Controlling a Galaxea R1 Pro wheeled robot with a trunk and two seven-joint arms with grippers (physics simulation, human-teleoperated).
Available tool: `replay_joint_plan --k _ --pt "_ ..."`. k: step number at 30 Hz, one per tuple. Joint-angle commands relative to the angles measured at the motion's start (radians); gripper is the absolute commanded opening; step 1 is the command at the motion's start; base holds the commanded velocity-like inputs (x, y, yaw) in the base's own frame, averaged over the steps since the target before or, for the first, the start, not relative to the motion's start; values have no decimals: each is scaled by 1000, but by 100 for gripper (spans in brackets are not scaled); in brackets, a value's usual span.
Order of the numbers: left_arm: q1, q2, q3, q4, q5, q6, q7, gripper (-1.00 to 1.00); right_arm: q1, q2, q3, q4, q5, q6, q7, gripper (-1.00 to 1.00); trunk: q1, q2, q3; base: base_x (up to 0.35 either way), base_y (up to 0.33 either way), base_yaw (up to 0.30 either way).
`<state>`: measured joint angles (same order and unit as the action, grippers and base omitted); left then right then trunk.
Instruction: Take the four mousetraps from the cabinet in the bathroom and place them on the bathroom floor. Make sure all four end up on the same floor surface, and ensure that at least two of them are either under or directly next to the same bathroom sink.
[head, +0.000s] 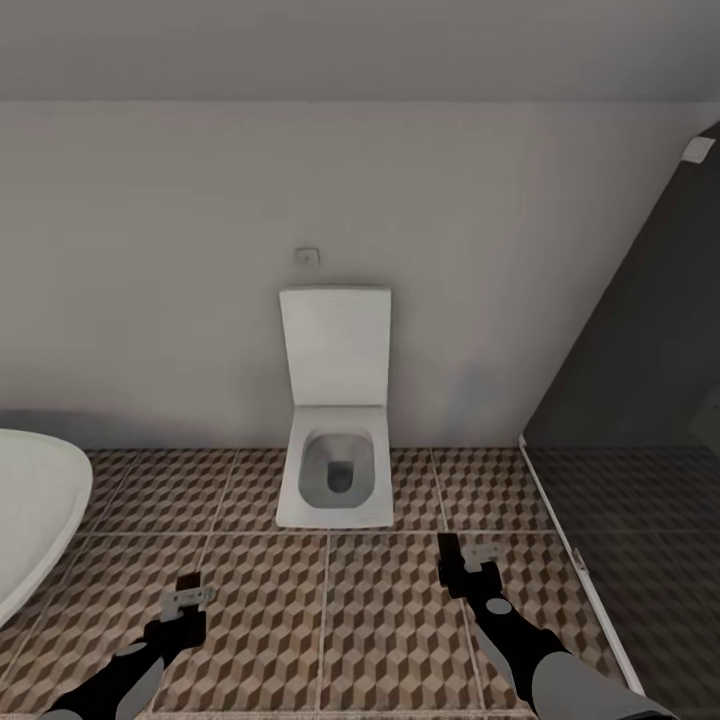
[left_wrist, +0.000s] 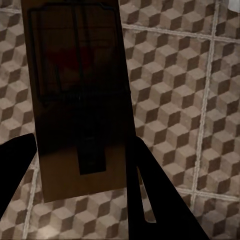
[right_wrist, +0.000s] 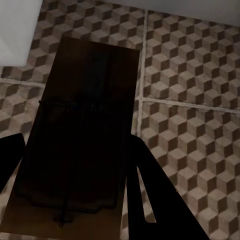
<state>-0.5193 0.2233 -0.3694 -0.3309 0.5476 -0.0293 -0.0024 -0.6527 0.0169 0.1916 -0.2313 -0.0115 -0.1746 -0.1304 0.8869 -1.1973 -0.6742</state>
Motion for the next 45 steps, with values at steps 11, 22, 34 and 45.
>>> replay_joint_plan --k 11,22,34,45 --pt "-1 0 -11 13 11 -33 -1 -100 -1 0 8 2 -2 -3 -8 -100 42 -78 -53 0 0 0" --pt "-1 1 -11 13 11 -34 -1 -100 -1 0 8 2 -2 -4 -9 -100 84 -155 -100 0 0 0" --pt "-1 0 -11 13 10 -34 -1 -100 -1 1 8 2 -2 -9 -10 -100 130 -239 -138 0 0 0" --pt "-1 0 -12 13 9 -34 -1 -100 1 23 9 3 2 -12 -6 -100 173 -316 -173 0 0 0"
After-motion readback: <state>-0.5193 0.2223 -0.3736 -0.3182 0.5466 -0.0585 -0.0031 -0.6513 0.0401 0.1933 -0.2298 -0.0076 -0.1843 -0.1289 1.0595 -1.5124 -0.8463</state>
